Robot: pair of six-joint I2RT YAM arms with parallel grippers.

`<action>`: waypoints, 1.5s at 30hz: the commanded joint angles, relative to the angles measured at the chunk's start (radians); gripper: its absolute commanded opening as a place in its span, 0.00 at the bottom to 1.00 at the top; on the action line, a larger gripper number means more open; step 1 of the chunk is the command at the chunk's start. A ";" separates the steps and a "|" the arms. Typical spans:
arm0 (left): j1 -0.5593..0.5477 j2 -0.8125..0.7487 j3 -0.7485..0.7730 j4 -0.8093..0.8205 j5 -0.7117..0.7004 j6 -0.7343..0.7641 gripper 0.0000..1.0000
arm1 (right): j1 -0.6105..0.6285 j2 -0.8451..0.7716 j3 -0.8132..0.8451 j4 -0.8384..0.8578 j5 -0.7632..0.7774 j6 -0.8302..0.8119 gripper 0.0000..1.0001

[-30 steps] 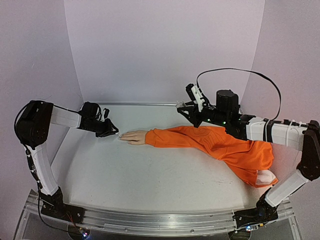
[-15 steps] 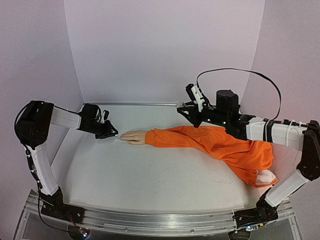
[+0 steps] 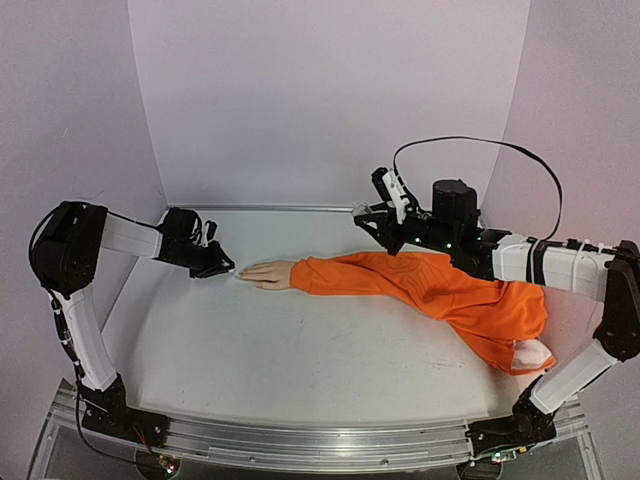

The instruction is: Paint the nails

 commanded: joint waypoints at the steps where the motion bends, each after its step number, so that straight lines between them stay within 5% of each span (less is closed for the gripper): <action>1: 0.008 -0.033 0.030 0.023 -0.019 0.020 0.00 | -0.004 -0.012 0.027 0.070 -0.018 0.011 0.00; 18: -0.005 -0.138 0.044 -0.063 -0.020 0.074 0.00 | -0.004 -0.006 0.028 0.071 -0.021 0.011 0.00; 45: -0.029 -0.043 0.070 -0.049 -0.021 0.058 0.00 | -0.005 -0.013 0.023 0.071 -0.017 0.011 0.00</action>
